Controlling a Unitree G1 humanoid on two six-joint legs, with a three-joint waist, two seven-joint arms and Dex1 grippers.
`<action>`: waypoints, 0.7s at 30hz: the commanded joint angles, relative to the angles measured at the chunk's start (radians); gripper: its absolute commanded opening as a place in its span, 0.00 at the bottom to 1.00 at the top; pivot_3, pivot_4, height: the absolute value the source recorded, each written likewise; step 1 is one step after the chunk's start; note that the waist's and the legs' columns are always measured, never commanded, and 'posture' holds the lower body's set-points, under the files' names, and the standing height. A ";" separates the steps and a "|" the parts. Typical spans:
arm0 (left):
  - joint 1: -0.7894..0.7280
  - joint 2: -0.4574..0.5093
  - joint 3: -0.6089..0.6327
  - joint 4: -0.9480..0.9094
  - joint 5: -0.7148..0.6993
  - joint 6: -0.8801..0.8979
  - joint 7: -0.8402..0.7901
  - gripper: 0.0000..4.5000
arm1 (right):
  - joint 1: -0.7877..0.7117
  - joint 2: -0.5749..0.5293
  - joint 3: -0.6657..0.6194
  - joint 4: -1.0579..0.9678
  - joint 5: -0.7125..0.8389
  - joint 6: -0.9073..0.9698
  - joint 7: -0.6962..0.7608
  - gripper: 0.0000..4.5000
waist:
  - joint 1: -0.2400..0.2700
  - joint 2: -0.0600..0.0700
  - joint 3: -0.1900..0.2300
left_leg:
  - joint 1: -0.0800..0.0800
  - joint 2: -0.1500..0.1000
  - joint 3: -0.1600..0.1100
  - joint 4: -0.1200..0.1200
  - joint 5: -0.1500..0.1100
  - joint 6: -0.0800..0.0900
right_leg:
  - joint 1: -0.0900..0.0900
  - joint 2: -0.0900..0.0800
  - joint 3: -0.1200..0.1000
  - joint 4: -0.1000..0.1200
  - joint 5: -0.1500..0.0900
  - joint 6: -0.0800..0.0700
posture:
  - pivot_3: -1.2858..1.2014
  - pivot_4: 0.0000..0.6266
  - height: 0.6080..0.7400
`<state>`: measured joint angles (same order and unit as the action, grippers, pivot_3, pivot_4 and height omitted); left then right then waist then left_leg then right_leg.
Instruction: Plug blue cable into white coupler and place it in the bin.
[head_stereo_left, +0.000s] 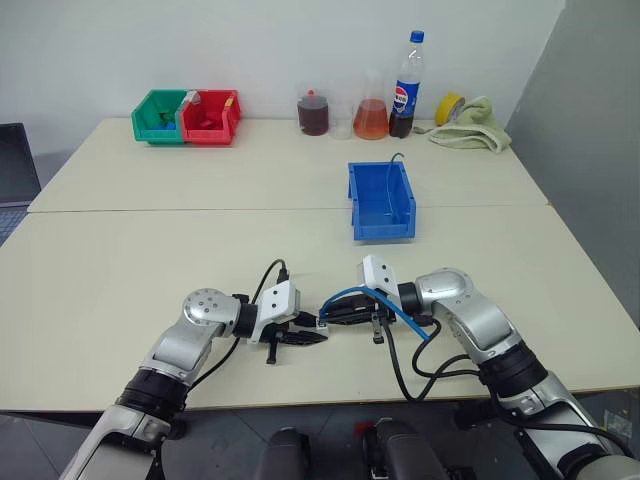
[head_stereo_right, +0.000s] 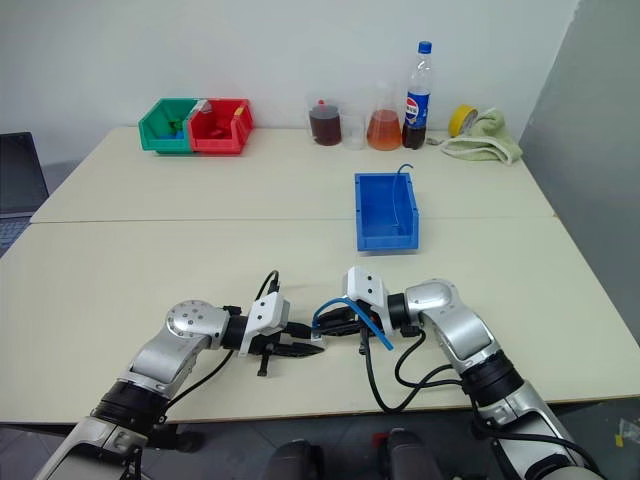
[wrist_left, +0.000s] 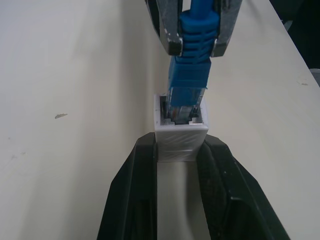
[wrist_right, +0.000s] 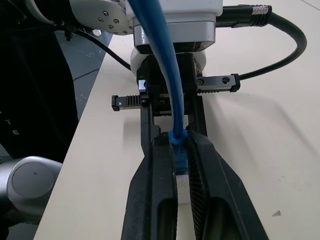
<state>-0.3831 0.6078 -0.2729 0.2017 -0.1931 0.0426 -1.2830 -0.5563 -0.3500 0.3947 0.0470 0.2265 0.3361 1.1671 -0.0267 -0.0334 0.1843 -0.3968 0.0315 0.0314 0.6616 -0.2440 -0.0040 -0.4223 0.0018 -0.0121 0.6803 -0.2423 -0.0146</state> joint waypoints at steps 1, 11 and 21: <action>-0.013 0.012 0.028 -0.034 -0.002 -0.013 0.003 0.17 | 0.022 -0.006 0.029 0.023 -0.027 -0.015 0.005 0.02 | 0.000 0.000 0.000 | 0.000 0.000 0.000 0.000 0.000 0.000 | 0.000 0.000 0.000 0.000 0.000 0.000 | 0.52 0.24 1.00; -0.011 0.011 0.025 -0.020 0.024 -0.034 0.013 0.17 | 0.035 -0.015 0.041 0.043 -0.047 -0.060 0.006 0.02 | 0.000 0.000 0.000 | 0.001 0.000 0.000 0.000 0.000 0.000 | 0.001 0.000 0.000 0.000 0.000 0.000 | 0.52 0.24 1.00; -0.013 0.009 0.026 -0.016 0.028 -0.036 0.015 0.17 | 0.050 -0.015 0.055 0.057 -0.055 -0.071 0.003 0.02 | 0.000 0.000 0.000 | 0.002 0.000 0.000 0.000 0.000 0.000 | 0.001 0.000 0.000 0.000 0.000 0.000 | 0.52 0.24 1.00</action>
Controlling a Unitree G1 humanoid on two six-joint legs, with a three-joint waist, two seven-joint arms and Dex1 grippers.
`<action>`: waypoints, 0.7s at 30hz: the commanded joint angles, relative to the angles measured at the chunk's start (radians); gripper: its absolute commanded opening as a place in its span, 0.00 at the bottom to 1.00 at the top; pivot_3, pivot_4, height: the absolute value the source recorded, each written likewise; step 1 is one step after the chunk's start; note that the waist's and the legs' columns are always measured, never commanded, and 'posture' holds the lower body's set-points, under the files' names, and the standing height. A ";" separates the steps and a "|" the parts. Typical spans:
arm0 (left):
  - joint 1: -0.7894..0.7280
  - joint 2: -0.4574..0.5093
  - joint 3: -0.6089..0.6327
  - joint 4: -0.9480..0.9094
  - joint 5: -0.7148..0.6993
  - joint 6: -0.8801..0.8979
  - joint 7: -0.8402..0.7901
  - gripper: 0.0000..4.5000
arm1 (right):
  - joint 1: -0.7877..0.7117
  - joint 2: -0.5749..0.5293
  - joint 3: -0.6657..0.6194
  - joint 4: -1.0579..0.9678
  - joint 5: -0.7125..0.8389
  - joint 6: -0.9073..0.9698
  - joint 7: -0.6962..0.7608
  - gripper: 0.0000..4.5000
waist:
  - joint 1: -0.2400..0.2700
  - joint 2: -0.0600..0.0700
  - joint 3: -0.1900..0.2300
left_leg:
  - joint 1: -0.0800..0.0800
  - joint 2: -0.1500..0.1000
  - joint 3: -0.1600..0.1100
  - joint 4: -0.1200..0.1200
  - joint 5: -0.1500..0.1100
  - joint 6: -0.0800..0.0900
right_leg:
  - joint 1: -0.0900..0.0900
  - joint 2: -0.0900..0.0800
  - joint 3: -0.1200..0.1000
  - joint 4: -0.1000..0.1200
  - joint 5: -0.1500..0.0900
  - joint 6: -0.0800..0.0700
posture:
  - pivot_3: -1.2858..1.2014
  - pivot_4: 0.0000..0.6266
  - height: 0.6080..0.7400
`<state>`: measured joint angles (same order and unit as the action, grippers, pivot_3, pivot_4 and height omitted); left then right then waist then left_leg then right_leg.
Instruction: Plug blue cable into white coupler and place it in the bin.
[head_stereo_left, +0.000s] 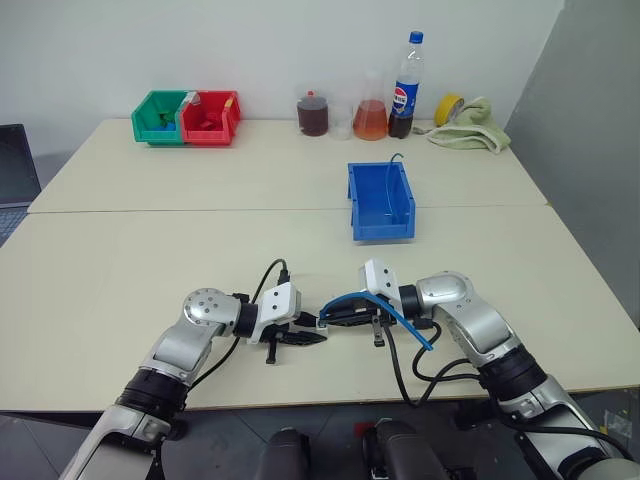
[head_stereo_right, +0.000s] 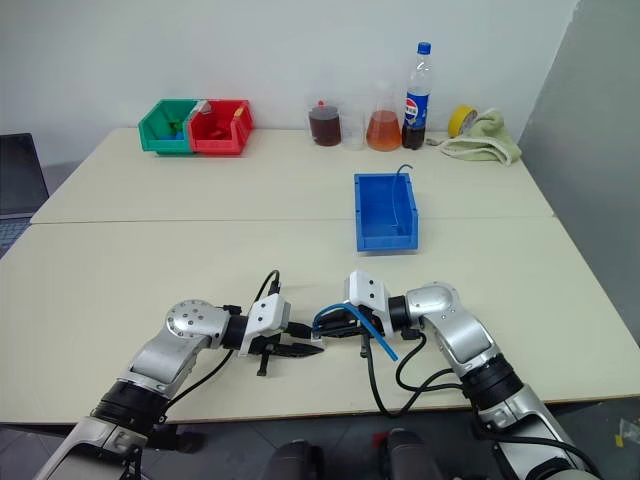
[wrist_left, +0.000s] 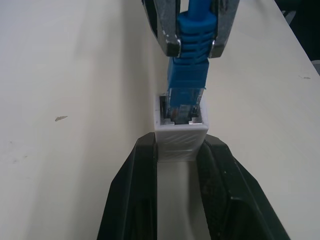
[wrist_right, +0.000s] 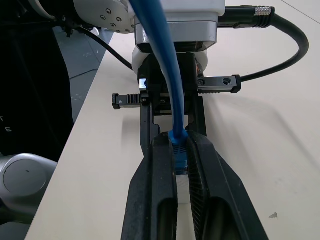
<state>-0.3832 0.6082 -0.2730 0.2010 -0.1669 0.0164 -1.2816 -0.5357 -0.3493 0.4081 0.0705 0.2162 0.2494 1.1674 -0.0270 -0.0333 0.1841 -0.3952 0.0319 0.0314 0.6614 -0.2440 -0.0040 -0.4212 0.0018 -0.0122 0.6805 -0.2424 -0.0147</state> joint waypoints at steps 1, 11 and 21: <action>-0.013 0.008 0.026 -0.015 0.002 -0.010 0.013 0.17 | 0.031 -0.016 0.042 0.035 -0.046 0.014 0.003 0.02 | 0.000 0.000 0.000 | 0.000 0.000 0.000 0.000 0.000 0.000 | 0.000 0.000 0.000 0.000 0.000 0.000 | 0.52 0.24 1.00; -0.009 0.009 0.026 -0.020 0.001 -0.004 0.009 0.17 | 0.036 -0.017 0.053 0.054 -0.052 0.007 -0.002 0.02 | 0.000 0.000 -0.001 | 0.001 0.000 0.000 0.000 0.000 0.000 | 0.001 0.000 0.000 0.000 0.000 0.000 | 0.52 0.24 1.00; -0.008 0.009 0.025 -0.020 0.003 -0.007 0.010 0.17 | 0.034 -0.017 0.051 0.066 -0.050 0.012 -0.005 0.02 | 0.000 0.000 -0.001 | 0.001 0.000 0.000 0.000 0.000 0.000 | 0.001 0.000 0.000 0.000 0.000 0.000 | 0.52 0.24 1.00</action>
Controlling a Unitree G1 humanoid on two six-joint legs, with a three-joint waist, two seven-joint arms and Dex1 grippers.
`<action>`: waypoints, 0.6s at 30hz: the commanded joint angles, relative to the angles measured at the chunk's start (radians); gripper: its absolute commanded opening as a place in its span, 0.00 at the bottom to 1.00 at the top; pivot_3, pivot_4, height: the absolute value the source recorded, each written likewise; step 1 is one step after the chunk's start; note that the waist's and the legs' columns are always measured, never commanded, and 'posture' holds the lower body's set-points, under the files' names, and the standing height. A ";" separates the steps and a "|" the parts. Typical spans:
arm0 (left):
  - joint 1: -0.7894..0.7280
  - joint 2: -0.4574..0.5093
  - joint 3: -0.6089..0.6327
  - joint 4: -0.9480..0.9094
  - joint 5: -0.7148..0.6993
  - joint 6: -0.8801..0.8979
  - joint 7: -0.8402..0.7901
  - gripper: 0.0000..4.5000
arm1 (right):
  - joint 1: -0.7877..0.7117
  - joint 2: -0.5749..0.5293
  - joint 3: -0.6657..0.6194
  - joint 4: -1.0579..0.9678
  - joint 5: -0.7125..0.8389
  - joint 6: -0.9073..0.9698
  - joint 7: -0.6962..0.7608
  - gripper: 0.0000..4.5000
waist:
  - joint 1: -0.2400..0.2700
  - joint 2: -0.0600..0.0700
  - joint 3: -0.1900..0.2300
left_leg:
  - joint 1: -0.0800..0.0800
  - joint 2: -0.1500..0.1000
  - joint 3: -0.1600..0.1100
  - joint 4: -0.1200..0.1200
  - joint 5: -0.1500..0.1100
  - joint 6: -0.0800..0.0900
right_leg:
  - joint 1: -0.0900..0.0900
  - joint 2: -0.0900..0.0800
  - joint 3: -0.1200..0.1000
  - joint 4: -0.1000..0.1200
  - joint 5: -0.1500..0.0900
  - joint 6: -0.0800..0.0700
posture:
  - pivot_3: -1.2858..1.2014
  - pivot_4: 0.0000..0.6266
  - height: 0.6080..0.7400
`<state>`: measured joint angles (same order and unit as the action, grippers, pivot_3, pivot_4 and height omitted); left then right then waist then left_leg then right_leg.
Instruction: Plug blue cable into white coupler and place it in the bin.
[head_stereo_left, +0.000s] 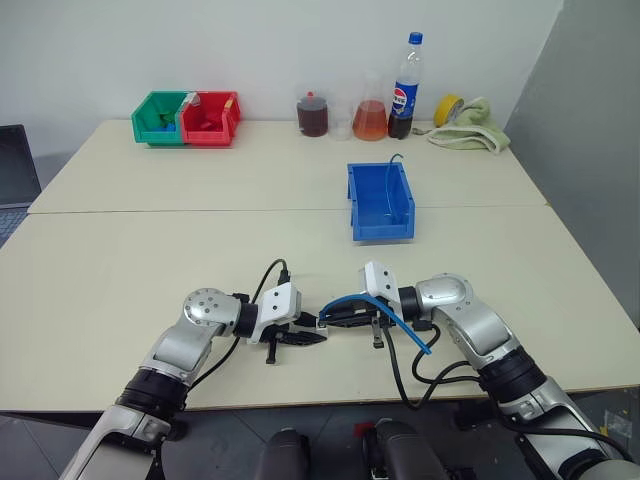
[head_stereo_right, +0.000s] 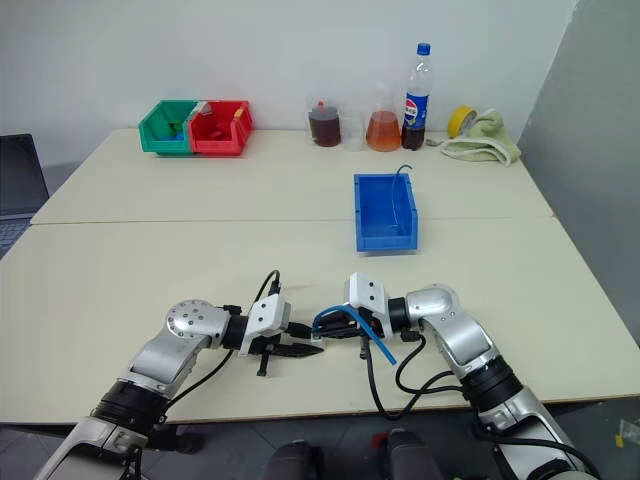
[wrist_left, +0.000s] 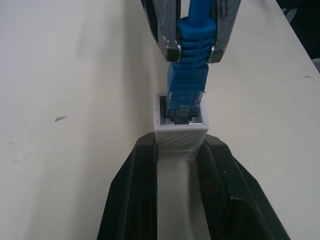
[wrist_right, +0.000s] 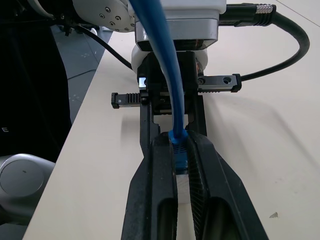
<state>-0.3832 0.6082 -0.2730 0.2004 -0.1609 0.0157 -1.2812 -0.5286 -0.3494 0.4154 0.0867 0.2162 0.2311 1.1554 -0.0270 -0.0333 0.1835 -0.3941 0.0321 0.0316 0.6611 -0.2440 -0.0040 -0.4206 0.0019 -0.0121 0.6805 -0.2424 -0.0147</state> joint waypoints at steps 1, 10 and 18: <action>-0.008 0.009 0.025 -0.020 -0.003 -0.007 0.010 0.17 | 0.027 -0.017 0.044 0.051 -0.050 0.031 0.007 0.02 | 0.000 0.000 0.000 | 0.000 0.000 0.000 0.000 0.000 0.000 | 0.000 0.000 0.000 0.000 0.000 0.000 | 0.52 0.24 1.00; -0.010 0.008 0.025 -0.020 -0.003 -0.005 0.009 0.17 | 0.036 -0.019 0.058 0.066 -0.060 0.028 0.008 0.02 | 0.000 0.000 0.000 | 0.000 0.000 0.000 0.000 0.000 0.000 | 0.000 0.000 0.000 0.000 0.000 0.000 | 0.52 0.24 1.00; -0.006 0.009 0.026 -0.023 -0.003 -0.005 0.010 0.17 | 0.038 -0.025 0.060 0.078 -0.064 0.022 0.014 0.02 | 0.000 0.000 0.000 | 0.000 0.000 0.000 0.000 0.000 0.000 | 0.000 0.000 0.000 0.000 0.000 0.000 | 0.52 0.24 1.00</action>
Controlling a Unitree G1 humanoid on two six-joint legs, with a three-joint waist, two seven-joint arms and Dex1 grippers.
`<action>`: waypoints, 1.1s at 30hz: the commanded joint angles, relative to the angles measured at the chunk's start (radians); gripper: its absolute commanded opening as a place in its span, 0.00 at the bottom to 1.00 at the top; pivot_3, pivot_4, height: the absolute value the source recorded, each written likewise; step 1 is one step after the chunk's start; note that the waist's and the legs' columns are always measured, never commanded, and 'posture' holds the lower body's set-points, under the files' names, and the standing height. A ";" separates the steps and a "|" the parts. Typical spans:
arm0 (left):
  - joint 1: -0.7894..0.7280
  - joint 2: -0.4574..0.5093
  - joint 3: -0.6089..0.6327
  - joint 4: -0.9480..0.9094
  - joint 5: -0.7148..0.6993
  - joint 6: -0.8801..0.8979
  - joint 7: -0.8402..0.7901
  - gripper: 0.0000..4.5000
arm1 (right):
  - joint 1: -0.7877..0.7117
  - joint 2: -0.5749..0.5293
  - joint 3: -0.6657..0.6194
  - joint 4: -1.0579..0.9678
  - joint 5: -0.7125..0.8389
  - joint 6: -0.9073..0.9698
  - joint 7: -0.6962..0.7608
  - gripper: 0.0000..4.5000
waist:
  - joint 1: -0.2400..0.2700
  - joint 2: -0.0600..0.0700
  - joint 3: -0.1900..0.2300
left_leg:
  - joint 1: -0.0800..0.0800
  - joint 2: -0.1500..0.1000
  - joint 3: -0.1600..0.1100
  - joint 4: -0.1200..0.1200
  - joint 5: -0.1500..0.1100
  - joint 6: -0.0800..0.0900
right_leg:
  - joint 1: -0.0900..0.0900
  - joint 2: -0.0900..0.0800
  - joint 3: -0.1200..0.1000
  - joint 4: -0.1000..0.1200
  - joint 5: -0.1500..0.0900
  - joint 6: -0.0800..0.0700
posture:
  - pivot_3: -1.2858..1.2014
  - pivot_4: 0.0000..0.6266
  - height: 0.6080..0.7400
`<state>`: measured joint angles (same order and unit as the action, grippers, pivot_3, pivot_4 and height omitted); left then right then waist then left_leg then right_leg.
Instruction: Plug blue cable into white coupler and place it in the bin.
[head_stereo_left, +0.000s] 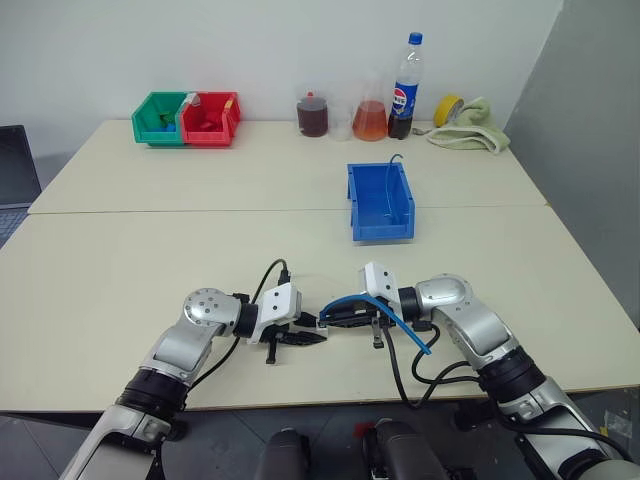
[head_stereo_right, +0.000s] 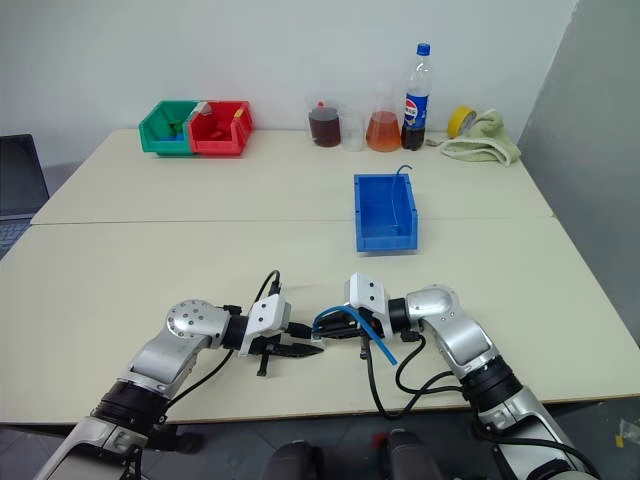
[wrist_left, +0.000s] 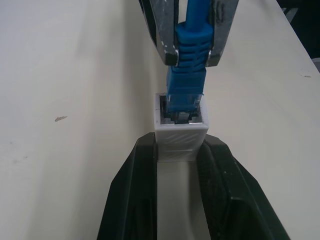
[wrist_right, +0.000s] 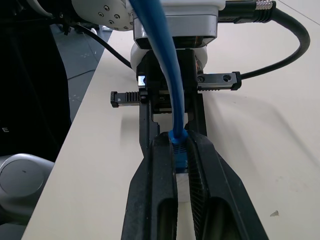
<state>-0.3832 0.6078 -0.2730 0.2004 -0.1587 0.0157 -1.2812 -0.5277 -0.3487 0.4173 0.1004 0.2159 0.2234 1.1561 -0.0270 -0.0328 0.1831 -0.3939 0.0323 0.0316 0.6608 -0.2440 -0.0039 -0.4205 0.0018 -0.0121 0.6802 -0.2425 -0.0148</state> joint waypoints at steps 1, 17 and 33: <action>-0.005 0.009 0.026 -0.023 -0.005 -0.006 0.010 0.17 | 0.036 -0.025 0.058 0.065 -0.064 0.030 0.013 0.02 | 0.000 0.000 0.000 | 0.000 0.000 0.000 0.000 0.000 0.000 | 0.000 0.000 0.000 0.000 0.000 0.000 | 0.52 0.24 1.00; 0.016 0.026 0.039 -0.065 -0.037 0.042 -0.009 0.67 | 0.029 -0.017 0.053 0.075 -0.063 0.024 0.010 0.02 | 0.000 0.001 -0.002 | 0.000 0.000 0.000 -0.001 0.000 0.000 | 0.000 0.000 0.000 -0.001 0.000 0.000 | 0.52 0.24 1.00; 0.264 0.104 0.219 -0.409 -0.157 0.181 0.134 0.99 | 0.011 -0.013 -0.008 0.031 0.000 0.092 0.000 0.02 | -0.001 0.002 -0.002 | 0.000 0.001 0.000 -0.002 0.000 0.000 | 0.000 0.000 -0.001 -0.001 -0.003 -0.005 | 0.52 0.24 1.00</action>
<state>-0.1548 0.7047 -0.1128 -0.1173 -0.2747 0.1752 -1.1881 -0.5396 -0.3395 0.4105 0.1189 0.2205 0.2375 1.1564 -0.0276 -0.0312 0.1814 -0.3936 0.0335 0.0311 0.6586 -0.2441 -0.0040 -0.4208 0.0017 -0.0127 0.6788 -0.2460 -0.0203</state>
